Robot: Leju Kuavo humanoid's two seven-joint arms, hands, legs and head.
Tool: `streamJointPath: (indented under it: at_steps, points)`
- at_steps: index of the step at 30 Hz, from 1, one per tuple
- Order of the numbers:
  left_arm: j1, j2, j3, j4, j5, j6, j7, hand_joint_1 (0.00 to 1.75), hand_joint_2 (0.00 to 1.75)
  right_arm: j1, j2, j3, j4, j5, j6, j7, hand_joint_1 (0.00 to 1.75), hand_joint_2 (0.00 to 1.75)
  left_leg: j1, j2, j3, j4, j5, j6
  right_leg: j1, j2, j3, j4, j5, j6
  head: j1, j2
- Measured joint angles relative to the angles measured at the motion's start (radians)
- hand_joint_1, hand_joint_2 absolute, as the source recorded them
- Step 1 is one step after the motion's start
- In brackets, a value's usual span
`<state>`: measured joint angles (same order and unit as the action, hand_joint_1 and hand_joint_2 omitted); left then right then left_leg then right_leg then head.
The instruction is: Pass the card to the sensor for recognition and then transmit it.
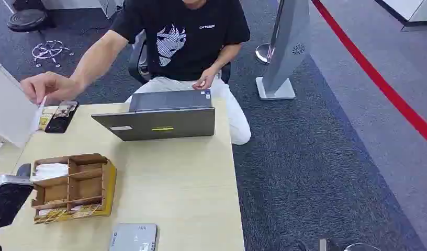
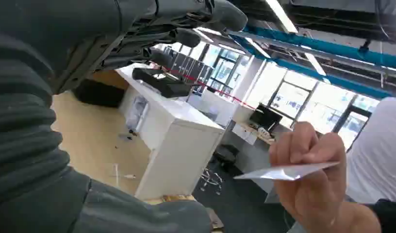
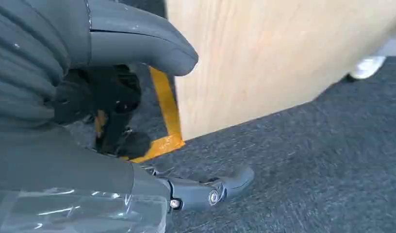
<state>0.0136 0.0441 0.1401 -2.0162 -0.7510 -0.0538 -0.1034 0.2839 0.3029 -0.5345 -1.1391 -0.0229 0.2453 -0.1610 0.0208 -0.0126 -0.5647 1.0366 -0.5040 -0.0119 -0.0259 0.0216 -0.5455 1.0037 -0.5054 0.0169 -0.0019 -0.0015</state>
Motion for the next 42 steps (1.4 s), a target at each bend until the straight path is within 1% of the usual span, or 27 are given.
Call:
streamJointPath:
  at_steps: [7,8,9,14,17,19,22,24,27,29,32,36,37,40,41,42]
  points:
    - [-0.099,0.128,-0.076,0.09,-0.161,-0.05,0.052,0.0,1.75,-0.014,0.0,-0.022,0.023,0.056,0.03,-0.002,0.0,1.75,0.0,0.0,0.0,0.0,0.0,0.0,0.0,0.0,0.0,0.0,0.0,0.0,0.0,0.0]
    - [-0.113,0.139,-0.083,0.102,-0.182,-0.056,0.06,0.0,1.75,-0.016,0.0,-0.025,0.026,0.066,0.032,-0.002,0.0,1.75,0.0,0.0,0.0,0.0,0.0,0.0,0.0,0.0,0.0,0.0,0.0,0.0,0.0,0.0]
    - [-0.13,0.163,-0.097,0.12,-0.209,-0.065,0.07,1.75,1.75,-0.017,0.0,-0.029,0.03,0.075,0.04,-0.004,0.0,1.75,0.0,0.0,0.0,0.0,0.0,0.0,0.0,0.0,0.0,0.0,0.0,0.0,0.0,0.0]
    - [-0.186,0.243,-0.14,0.166,-0.324,-0.11,0.113,1.75,1.75,-0.019,0.0,-0.043,0.04,0.12,0.066,-0.006,0.0,1.75,0.0,-0.001,-0.001,0.0,0.0,0.0,0.0,0.0,0.0,0.001,0.0,0.0,0.0,0.0]
    - [-0.206,0.278,-0.155,0.183,-0.403,-0.131,0.146,1.75,1.75,-0.02,0.0,-0.051,0.045,0.143,0.086,-0.006,0.0,1.75,0.0,-0.001,-0.001,0.0,0.0,0.0,0.0,0.0,0.0,0.001,0.0,0.0,0.0,0.0]
    - [-0.215,0.29,-0.156,0.192,-0.456,-0.134,0.167,1.75,1.75,-0.023,0.0,-0.052,0.049,0.155,0.096,-0.006,0.0,1.75,0.0,-0.001,-0.001,0.0,0.0,0.0,0.0,0.0,0.0,0.001,0.0,0.0,0.0,0.0]
    - [-0.219,0.294,-0.156,0.198,-0.475,-0.122,0.169,1.75,1.75,-0.026,0.0,-0.058,0.056,0.154,0.095,-0.016,0.0,1.75,0.0,-0.001,-0.001,0.0,0.0,0.0,0.0,0.0,0.0,0.001,0.0,0.0,0.0,0.0]
    - [-0.22,0.295,-0.156,0.198,-0.488,-0.1,0.165,1.75,1.75,-0.029,0.0,-0.061,0.059,0.146,0.094,-0.018,0.0,1.75,0.0,-0.001,-0.001,0.0,0.0,0.0,0.0,0.0,0.0,0.001,0.0,0.0,0.001,0.0]
    - [-0.205,0.287,-0.156,0.188,-0.496,-0.06,0.153,1.75,1.75,-0.028,0.0,-0.061,0.061,0.137,0.094,-0.02,0.0,1.75,0.0,-0.001,-0.001,0.0,0.0,0.0,0.0,0.0,0.0,0.001,0.0,0.0,0.0,0.0]
    - [-0.199,0.279,-0.156,0.175,-0.498,-0.048,0.149,1.75,1.75,-0.028,0.0,-0.061,0.06,0.129,0.09,-0.018,0.0,1.75,0.0,-0.001,-0.001,0.0,0.0,0.0,0.0,-0.001,0.0,0.001,0.0,0.0,0.0,0.0]
    - [-0.172,0.259,-0.156,0.15,-0.495,-0.013,0.122,1.75,1.75,-0.028,0.0,-0.061,0.06,0.113,0.082,-0.02,0.0,1.75,0.0,-0.001,-0.001,0.0,0.0,0.0,0.0,0.0,0.0,0.001,0.0,0.0,0.0,0.0]
    - [-0.108,0.215,-0.155,0.083,-0.473,0.037,0.071,1.75,1.75,-0.026,0.0,-0.058,0.056,0.08,0.066,-0.022,0.0,1.75,0.0,-0.001,-0.001,0.0,0.0,0.0,0.0,0.0,0.0,0.001,0.0,0.0,0.0,0.0]
    - [-0.086,0.197,-0.155,0.063,-0.466,0.046,0.057,1.75,1.75,-0.026,0.0,-0.055,0.053,0.068,0.058,-0.021,0.0,1.75,0.0,-0.001,-0.001,0.0,0.0,0.0,0.0,0.0,0.0,0.0,0.0,0.0,0.001,0.0]
    - [-0.005,0.154,-0.155,0.004,-0.451,0.07,0.019,1.75,1.75,-0.024,0.0,-0.043,0.04,0.038,0.041,-0.021,0.0,1.75,0.0,0.0,-0.001,0.0,-0.001,0.0,0.0,0.001,-0.001,0.0,0.0,0.0,0.0,0.0]
    - [0.031,0.129,-0.157,-0.022,-0.443,0.084,0.002,1.75,1.75,-0.023,0.0,-0.039,0.035,0.029,0.035,-0.021,0.0,1.75,0.0,0.001,-0.001,0.0,-0.001,0.0,0.0,0.001,-0.001,0.0,0.0,0.0,0.0,0.0]
    - [0.061,0.113,-0.16,-0.041,-0.437,0.093,-0.011,1.75,1.75,-0.023,0.0,-0.037,0.032,0.021,0.03,-0.021,0.0,1.75,0.0,0.0,-0.001,0.0,-0.001,0.0,0.0,0.001,-0.001,0.0,0.0,0.0,0.0,0.0]
